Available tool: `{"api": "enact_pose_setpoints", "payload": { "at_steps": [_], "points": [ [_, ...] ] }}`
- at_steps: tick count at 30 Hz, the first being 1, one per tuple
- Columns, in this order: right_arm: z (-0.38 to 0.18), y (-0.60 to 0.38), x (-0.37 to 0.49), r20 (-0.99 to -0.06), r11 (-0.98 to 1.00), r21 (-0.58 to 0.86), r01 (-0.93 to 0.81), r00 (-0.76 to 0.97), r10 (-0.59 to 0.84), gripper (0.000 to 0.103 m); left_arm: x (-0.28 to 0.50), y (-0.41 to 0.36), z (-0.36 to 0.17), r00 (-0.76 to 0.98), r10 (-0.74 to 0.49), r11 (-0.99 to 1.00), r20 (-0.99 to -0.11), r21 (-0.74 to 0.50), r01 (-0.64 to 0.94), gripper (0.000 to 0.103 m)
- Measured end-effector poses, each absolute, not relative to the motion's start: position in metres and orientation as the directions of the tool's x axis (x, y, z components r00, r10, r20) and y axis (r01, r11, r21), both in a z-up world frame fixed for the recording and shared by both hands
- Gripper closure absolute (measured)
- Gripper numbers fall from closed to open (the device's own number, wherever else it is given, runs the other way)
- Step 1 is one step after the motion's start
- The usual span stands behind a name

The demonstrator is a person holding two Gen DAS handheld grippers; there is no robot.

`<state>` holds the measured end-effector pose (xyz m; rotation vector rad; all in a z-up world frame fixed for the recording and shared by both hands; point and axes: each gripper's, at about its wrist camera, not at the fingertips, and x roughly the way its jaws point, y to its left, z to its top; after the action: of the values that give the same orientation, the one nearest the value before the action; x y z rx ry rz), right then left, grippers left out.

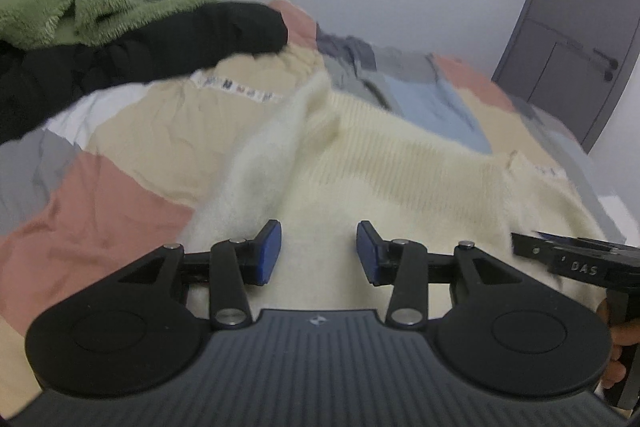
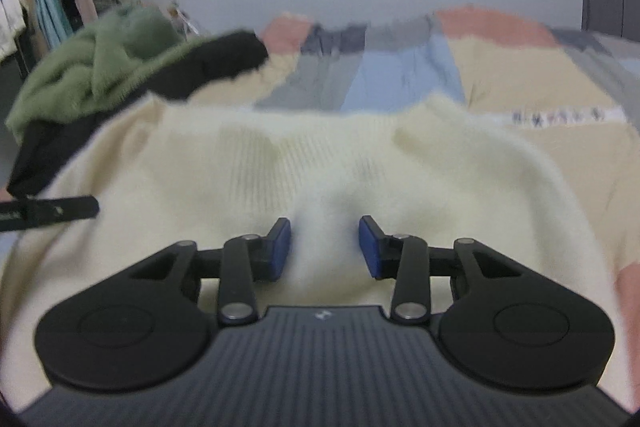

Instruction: Fold large clothes

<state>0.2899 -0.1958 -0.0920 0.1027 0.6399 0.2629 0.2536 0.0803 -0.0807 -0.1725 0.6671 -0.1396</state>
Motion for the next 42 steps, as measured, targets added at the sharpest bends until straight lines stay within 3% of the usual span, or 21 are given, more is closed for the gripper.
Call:
{"api": "enact_pose_setpoints", "payload": {
  "at_steps": [17, 28, 36, 37, 39, 40, 42],
  "points": [
    [-0.086, -0.190, 0.244, -0.570, 0.975, 0.149, -0.168, 0.790, 0.223, 0.059, 0.201, 0.056, -0.069, 0.790, -0.221, 0.975, -0.572, -0.160, 0.157, 0.055],
    [-0.057, -0.198, 0.171, -0.555, 0.942, 0.302, -0.144, 0.777, 0.297, 0.060, 0.125, 0.042, -0.045, 0.805, -0.288, 0.954, -0.519, -0.232, 0.191, 0.053],
    [-0.067, -0.199, 0.119, -0.575, 0.860, 0.499, -0.106, 0.702, 0.420, 0.059, 0.075, 0.036, -0.047, 0.779, -0.375, 0.909, -0.503, -0.366, 0.201, 0.050],
    [-0.069, -0.199, 0.114, -0.570, 0.836, 0.539, -0.099, 0.688, 0.449, 0.055, 0.071, 0.035, -0.048, 0.777, -0.383, 0.903, -0.500, -0.379, 0.202, 0.050],
    [-0.073, -0.201, 0.108, -0.555, 0.791, 0.607, -0.081, 0.668, 0.495, 0.021, 0.064, 0.035, -0.047, 0.775, -0.391, 0.895, -0.497, -0.402, 0.193, 0.048],
    [-0.075, -0.200, 0.106, -0.545, 0.770, 0.633, -0.074, 0.664, 0.512, 0.016, 0.062, 0.036, -0.047, 0.774, -0.394, 0.890, -0.495, -0.415, 0.188, 0.047],
    [-0.081, -0.201, 0.107, -0.534, 0.723, 0.689, -0.053, 0.637, 0.555, 0.016, 0.062, 0.039, -0.048, 0.769, -0.403, 0.879, -0.497, -0.444, 0.174, 0.044]
  ]
}}
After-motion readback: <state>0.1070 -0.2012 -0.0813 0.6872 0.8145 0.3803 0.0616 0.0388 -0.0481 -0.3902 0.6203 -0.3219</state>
